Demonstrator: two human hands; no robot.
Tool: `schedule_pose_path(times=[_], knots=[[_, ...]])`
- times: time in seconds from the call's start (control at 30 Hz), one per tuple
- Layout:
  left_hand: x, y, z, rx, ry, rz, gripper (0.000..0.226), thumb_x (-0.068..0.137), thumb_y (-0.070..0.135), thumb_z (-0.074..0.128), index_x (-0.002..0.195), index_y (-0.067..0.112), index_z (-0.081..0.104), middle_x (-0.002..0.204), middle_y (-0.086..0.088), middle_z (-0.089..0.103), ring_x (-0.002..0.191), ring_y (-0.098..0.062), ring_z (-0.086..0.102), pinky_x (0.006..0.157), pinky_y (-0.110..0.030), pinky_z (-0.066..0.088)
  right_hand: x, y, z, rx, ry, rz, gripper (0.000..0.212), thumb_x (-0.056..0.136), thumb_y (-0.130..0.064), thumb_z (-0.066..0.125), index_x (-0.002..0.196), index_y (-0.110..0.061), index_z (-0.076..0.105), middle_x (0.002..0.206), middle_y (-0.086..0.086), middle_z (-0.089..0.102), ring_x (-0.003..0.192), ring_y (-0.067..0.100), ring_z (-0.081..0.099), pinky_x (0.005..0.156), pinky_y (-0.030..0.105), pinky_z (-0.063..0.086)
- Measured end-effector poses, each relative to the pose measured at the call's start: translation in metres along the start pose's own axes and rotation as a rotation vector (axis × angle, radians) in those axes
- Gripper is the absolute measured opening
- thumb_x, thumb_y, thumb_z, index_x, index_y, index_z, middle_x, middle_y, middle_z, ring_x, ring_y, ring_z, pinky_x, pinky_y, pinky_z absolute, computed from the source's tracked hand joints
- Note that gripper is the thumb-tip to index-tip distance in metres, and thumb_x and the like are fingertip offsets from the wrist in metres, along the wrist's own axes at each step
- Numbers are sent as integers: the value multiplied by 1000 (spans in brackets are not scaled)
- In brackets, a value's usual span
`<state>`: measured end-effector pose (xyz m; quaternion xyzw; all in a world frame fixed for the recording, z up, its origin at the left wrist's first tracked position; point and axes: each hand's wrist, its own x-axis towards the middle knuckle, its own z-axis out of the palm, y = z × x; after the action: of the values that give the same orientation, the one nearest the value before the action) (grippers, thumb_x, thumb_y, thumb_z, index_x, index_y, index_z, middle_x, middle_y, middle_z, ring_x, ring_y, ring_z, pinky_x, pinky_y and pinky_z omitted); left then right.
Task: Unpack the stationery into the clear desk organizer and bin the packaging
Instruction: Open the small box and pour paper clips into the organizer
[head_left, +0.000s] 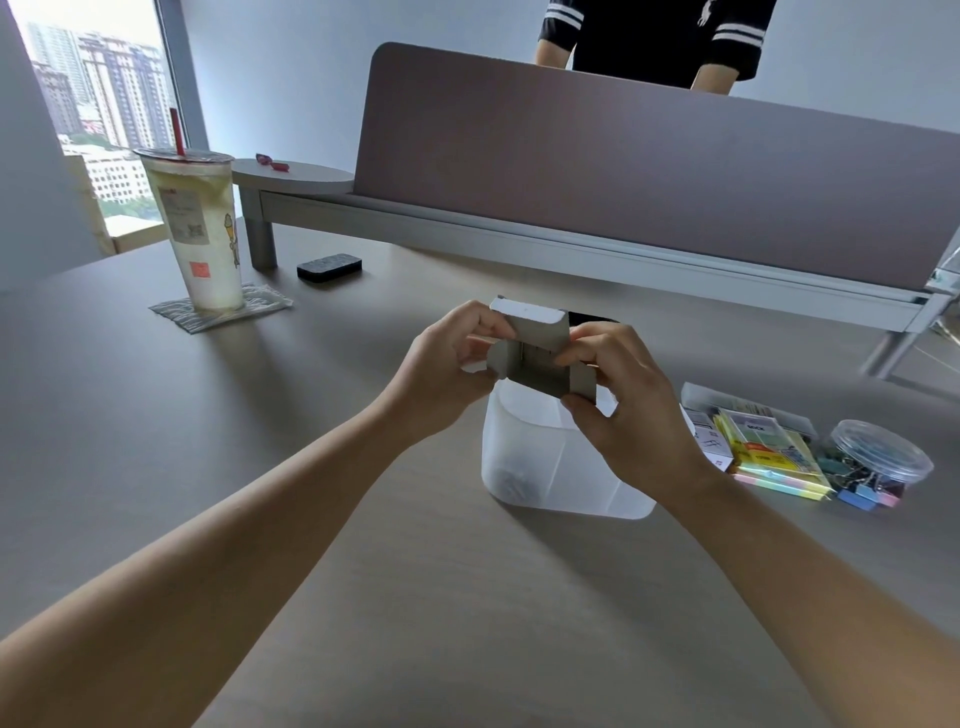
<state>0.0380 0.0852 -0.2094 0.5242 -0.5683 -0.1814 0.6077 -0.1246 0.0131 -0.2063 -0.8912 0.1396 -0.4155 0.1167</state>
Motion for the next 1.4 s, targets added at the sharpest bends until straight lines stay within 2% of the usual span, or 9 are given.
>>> schedule_pose_path(times=[0.13, 0.27, 0.37, 0.5, 0.6, 0.8, 0.97, 1.17, 1.4], knots=[[3, 4, -1, 61, 16, -9, 52, 71, -20, 53, 78, 31, 49, 88, 5, 54, 82, -19, 56, 71, -23, 44, 2, -7, -4, 148, -26, 153, 35, 73, 1, 63, 93, -26, 51, 105, -9, 44, 89, -2, 48, 80, -3, 39], [5, 7, -1, 28, 15, -35, 50, 74, -19, 46, 78, 30, 49, 85, -12, 51, 73, -22, 45, 62, -28, 35, 6, -12, -6, 310, -22, 255, 49, 75, 6, 60, 84, -39, 43, 107, 2, 51, 96, 18, 55, 80, 9, 46], [7, 9, 0, 6, 37, -42, 51, 73, -20, 44, 78, 30, 51, 79, -5, 54, 69, -19, 45, 60, -26, 34, 9, -11, -6, 335, -8, 274, 46, 75, 5, 60, 82, -38, 44, 107, 7, 55, 95, 24, 57, 74, 10, 48], [5, 15, -2, -31, 49, -8, 47, 69, -19, 46, 78, 27, 51, 77, 4, 54, 59, -1, 50, 53, -11, 37, 8, -11, -6, 277, -25, 188, 48, 74, 10, 61, 79, -34, 42, 103, -5, 48, 95, 16, 51, 77, 6, 46], [3, 11, -1, -23, 55, -20, 42, 66, -13, 55, 76, 27, 48, 77, 5, 53, 61, -3, 48, 55, -13, 39, 4, -10, -5, 114, -54, 62, 39, 71, 4, 60, 85, -27, 42, 97, -20, 42, 95, 2, 44, 85, 12, 43], [2, 9, 4, 17, 27, -62, 35, 58, 1, 55, 75, 28, 41, 81, -17, 56, 74, -26, 48, 64, -38, 43, -3, 2, -6, -62, -14, -121, 44, 66, 15, 57, 90, -17, 40, 108, 6, 49, 100, 7, 44, 81, 15, 41], [1, 9, 4, 108, 19, -6, 48, 69, -14, 65, 73, 27, 40, 79, 6, 52, 69, 3, 57, 57, -17, 45, -5, 1, -8, -163, -16, -236, 34, 71, 10, 55, 90, -14, 40, 110, 1, 42, 95, 14, 44, 78, 22, 40], [-2, 8, 2, -13, -4, -81, 44, 73, -18, 58, 78, 24, 44, 82, 3, 57, 64, -1, 59, 63, -16, 47, -4, -4, -11, 111, 2, 66, 34, 71, -4, 62, 88, -26, 43, 105, -4, 48, 92, -1, 49, 79, 0, 42], [2, 15, 1, 120, 73, -37, 41, 75, -5, 63, 80, 30, 42, 91, 5, 54, 80, -17, 59, 70, -23, 45, 6, -15, -16, 426, 16, 360, 37, 77, -4, 64, 82, -35, 45, 94, -20, 53, 90, 19, 60, 75, 33, 51]])
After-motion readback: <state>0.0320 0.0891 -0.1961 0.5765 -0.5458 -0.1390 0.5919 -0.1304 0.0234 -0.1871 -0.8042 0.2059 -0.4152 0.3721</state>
